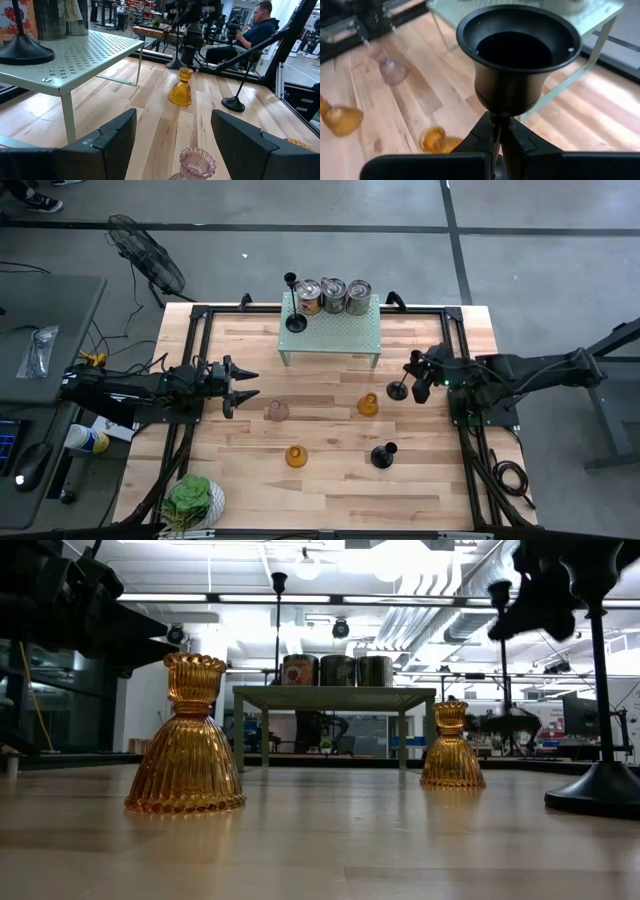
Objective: Pick & Place candle stick holders
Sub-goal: Put the top black candle holder on the shelf
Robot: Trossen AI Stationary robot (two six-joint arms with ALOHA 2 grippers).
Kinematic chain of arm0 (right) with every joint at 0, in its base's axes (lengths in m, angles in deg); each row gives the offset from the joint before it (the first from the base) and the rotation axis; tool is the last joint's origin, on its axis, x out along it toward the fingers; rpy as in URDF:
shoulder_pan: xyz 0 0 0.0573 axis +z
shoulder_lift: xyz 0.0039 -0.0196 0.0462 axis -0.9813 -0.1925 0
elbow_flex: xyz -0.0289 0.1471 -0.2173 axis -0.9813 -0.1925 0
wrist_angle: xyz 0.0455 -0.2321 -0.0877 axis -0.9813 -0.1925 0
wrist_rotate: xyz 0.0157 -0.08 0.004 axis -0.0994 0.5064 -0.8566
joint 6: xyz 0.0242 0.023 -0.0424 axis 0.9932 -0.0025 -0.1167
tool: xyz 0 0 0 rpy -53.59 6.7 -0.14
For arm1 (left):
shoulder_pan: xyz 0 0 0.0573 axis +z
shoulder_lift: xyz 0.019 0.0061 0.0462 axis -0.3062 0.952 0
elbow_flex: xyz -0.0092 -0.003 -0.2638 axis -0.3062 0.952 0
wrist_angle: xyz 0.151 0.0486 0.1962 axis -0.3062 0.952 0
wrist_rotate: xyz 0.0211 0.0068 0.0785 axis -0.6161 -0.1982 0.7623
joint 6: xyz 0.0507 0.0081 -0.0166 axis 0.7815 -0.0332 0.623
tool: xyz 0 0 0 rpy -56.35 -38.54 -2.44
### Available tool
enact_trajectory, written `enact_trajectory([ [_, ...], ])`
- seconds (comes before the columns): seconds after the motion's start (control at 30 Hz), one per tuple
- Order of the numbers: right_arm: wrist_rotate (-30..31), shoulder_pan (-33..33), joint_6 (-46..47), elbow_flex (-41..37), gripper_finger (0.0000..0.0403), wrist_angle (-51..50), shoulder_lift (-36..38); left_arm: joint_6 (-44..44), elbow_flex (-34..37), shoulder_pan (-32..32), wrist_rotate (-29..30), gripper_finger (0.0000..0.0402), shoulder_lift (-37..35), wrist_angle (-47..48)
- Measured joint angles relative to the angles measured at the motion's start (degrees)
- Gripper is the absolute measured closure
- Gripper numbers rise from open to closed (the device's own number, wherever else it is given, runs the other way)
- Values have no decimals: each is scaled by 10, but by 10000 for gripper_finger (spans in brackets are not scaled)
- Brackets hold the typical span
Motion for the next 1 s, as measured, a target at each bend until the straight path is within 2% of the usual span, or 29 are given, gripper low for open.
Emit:
enact_trajectory([
  [0.17,-8,-33,-13,105,397,-70,-53,0,0,0,0,148,0,0],
  [0.3,-43,-58,-37,180,397,-90,-114,0,0,0,0,148,0,0],
  [0.73,-78,-155,-135,428,398,-88,-349,0,0,0,0,148,0,0],
  [1.0,-89,-204,-140,524,398,-31,-489,0,0,0,0,148,0,0],
])
